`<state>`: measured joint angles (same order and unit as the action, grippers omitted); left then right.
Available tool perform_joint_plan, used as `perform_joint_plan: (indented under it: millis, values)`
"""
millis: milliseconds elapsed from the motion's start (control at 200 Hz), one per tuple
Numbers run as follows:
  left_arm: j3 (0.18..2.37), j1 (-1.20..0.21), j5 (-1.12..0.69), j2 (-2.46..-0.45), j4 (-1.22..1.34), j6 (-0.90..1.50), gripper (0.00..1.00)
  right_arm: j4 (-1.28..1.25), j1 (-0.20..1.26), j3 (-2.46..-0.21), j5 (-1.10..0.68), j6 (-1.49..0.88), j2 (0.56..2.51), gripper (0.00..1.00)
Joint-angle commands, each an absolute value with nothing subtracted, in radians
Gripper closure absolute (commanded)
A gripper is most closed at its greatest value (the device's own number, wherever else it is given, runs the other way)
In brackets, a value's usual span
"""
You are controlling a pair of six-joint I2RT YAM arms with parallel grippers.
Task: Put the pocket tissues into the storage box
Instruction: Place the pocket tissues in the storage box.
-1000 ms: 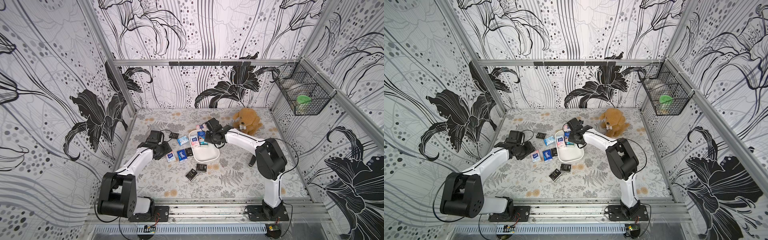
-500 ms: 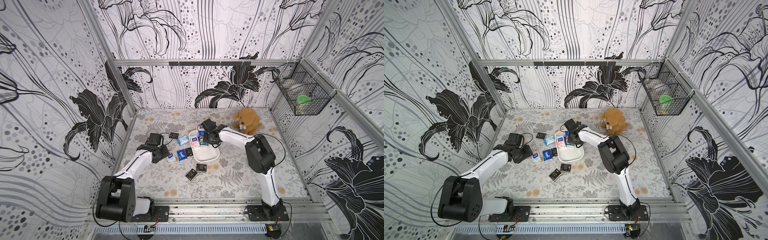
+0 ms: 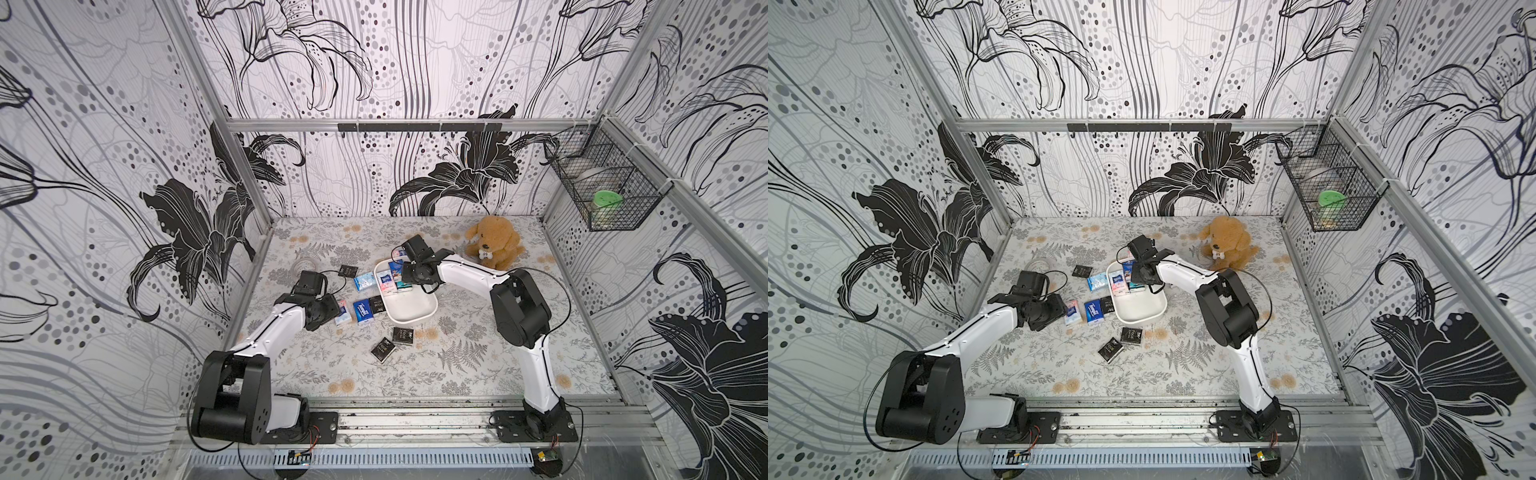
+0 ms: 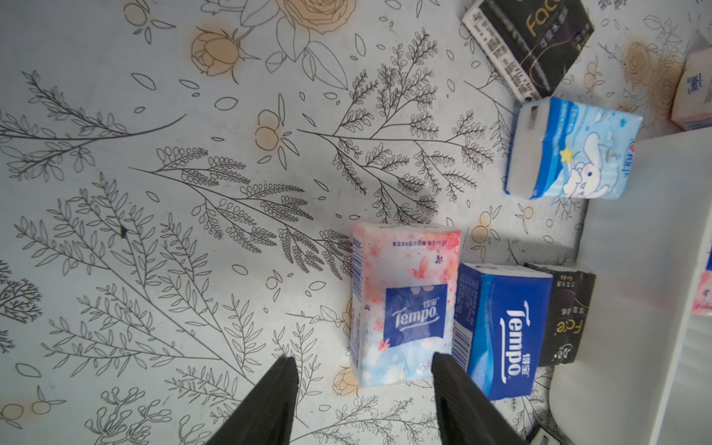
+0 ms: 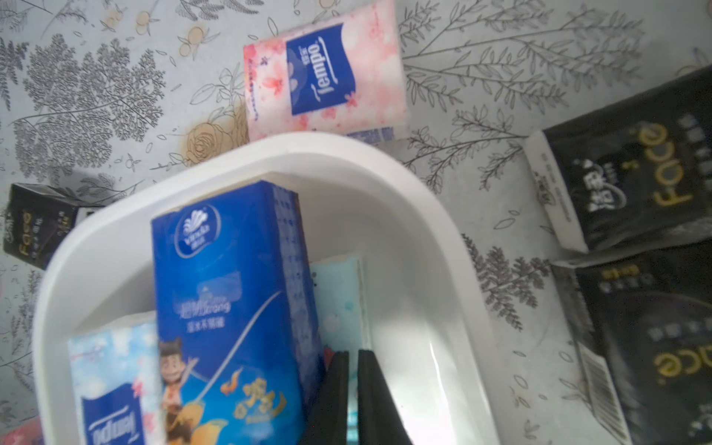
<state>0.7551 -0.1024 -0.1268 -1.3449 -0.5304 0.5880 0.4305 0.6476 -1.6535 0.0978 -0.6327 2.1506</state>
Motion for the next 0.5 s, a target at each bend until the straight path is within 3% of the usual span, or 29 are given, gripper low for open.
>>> perform_joint_plan:
  millis: [0,155,350,496]
  values:
    - [0.750,-0.117,-0.138,-1.351,-0.477,0.589,0.39,0.436,0.657,-1.600,0.113,-0.606,2.062,0.86]
    - [0.757,-0.135,-0.119,-1.387,-0.465,0.585,0.39,0.439,0.666,-1.523,0.114,-0.613,1.953,0.79]
    - [0.807,-0.159,-0.100,-1.459,-0.450,0.584,0.39,0.412,0.669,-1.378,0.081,-0.645,1.801,0.56]
    - [0.840,-0.170,-0.071,-1.523,-0.450,0.573,0.39,0.409,0.669,-1.286,0.094,-0.666,1.698,0.50]
